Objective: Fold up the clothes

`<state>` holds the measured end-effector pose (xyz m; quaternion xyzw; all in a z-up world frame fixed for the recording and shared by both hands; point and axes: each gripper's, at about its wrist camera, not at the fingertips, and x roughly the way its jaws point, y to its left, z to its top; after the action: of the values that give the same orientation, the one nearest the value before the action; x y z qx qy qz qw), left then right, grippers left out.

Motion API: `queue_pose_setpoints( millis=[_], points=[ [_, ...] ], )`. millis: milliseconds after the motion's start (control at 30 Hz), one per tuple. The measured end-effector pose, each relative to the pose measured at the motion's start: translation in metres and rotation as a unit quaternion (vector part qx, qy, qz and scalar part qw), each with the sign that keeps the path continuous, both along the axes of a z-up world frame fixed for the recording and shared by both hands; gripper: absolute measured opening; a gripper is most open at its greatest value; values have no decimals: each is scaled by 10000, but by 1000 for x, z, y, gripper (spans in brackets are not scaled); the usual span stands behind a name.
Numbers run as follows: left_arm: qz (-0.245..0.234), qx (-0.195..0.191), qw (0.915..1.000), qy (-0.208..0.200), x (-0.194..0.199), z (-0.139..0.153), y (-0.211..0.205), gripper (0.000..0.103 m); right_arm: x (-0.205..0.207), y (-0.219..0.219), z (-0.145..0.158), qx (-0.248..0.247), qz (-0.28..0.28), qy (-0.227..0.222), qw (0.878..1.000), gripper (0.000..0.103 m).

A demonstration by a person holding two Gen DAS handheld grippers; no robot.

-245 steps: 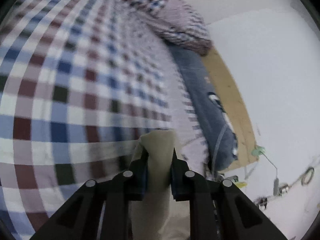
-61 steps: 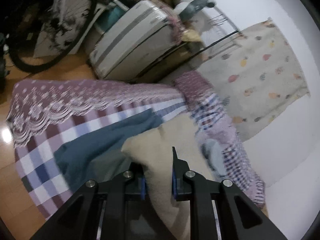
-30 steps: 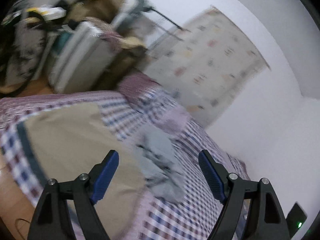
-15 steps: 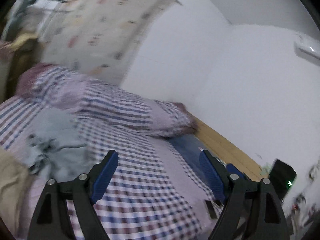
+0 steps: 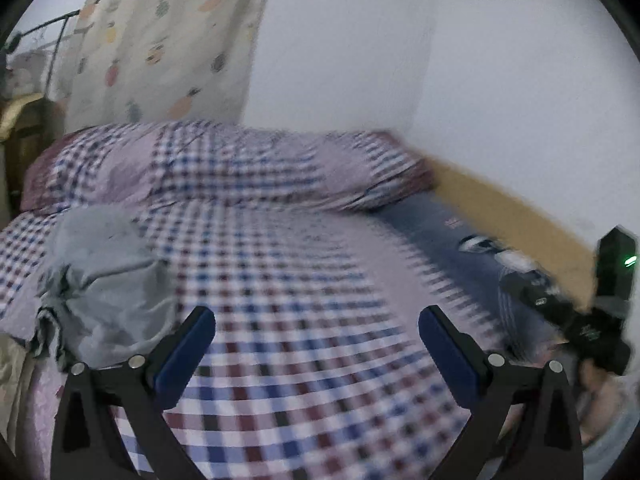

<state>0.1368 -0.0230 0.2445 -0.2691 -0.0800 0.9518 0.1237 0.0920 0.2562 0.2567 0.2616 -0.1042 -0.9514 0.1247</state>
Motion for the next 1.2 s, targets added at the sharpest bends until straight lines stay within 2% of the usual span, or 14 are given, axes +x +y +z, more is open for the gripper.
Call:
queue_pose_setpoints(
  millis=[133, 300, 400, 567, 633, 833, 1067, 1200],
  points=[
    [526, -218, 9963, -648, -49, -60, 3, 103, -56, 3, -59, -22, -168, -734, 9972, 103],
    [865, -328, 9871, -1306, -109, -136, 5, 103, -108, -23, -133, 462, -50, -1335, 9900, 103],
    [952, -514, 9826, -1512, -129, -171, 11, 103, -130, -34, -176, 803, -84, -1551, 9846, 103],
    [964, -924, 9771, -1658, -144, -214, 20, 103, -157, -39, -227, 1171, -167, -1989, 9729, 103],
    [966, -928, 9740, -1827, -151, -225, 20, 103, -160, -41, -235, 1299, -184, -2043, 9701, 103],
    [1006, -1103, 9693, -1955, -155, -229, 25, 103, -157, -47, -243, 1638, -296, -2047, 9646, 103],
    [1003, -1147, 9678, -2006, -155, -239, 25, 103, -156, -42, -247, 1474, -300, -2109, 9659, 103],
    [964, -1113, 9682, -2021, -169, -242, 21, 103, -161, -35, -249, 1376, -293, -2150, 9664, 103]
  ],
)
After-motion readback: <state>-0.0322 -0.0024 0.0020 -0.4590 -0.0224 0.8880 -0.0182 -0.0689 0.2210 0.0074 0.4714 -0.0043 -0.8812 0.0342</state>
